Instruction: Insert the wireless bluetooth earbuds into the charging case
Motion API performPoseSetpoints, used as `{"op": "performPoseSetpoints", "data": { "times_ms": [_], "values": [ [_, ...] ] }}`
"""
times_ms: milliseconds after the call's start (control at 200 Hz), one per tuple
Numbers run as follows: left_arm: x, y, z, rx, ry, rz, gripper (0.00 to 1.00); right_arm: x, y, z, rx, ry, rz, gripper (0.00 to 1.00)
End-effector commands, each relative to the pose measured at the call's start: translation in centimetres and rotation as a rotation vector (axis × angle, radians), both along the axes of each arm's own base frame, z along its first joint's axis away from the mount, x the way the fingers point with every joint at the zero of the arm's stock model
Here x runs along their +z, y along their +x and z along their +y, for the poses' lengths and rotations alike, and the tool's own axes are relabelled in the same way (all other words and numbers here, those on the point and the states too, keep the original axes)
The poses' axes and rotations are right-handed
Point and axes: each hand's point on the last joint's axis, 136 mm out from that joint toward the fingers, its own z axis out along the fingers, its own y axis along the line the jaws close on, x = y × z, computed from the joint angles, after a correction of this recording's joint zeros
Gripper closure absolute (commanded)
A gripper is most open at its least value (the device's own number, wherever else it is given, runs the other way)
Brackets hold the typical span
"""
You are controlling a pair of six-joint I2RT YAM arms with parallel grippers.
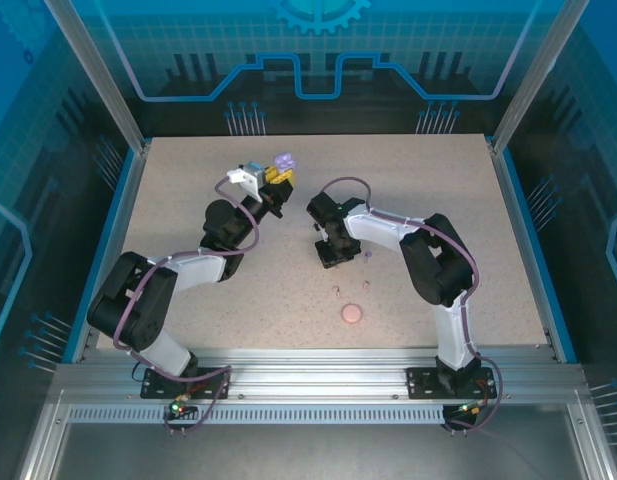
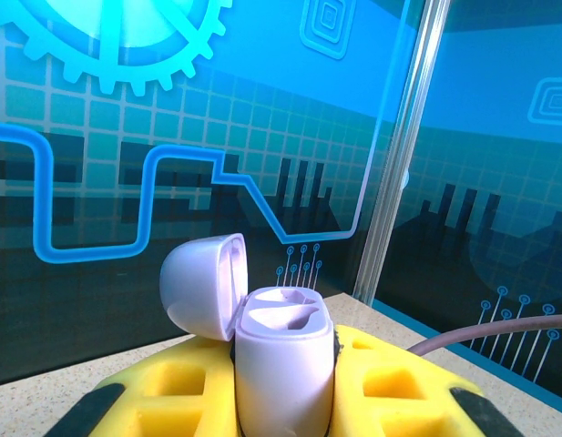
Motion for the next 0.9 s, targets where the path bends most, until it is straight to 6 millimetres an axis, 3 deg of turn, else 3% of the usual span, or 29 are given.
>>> {"op": "performPoseSetpoints", "data": {
  "times_ms": [0, 415, 895],
  "values": [
    [1.1, -0.8, -0.3, -0.034, -0.029, -0.025, 1.00, -0.8, -0.4, 0.4, 0.029, -0.021, 0.021, 0.74],
    [1.0, -1.2, -0.8, -0.074, -0.030, -0.020, 1.00, -0.1, -0.4, 0.4, 0.029, -0.004, -0.001, 0.88],
    [0.3, -1.9, -1.7, -0.123, 0.036, -0.045, 1.00, 5.5, 0.7, -0.6, -0.026, 0.074, -0.161, 0.88]
  ]
}}
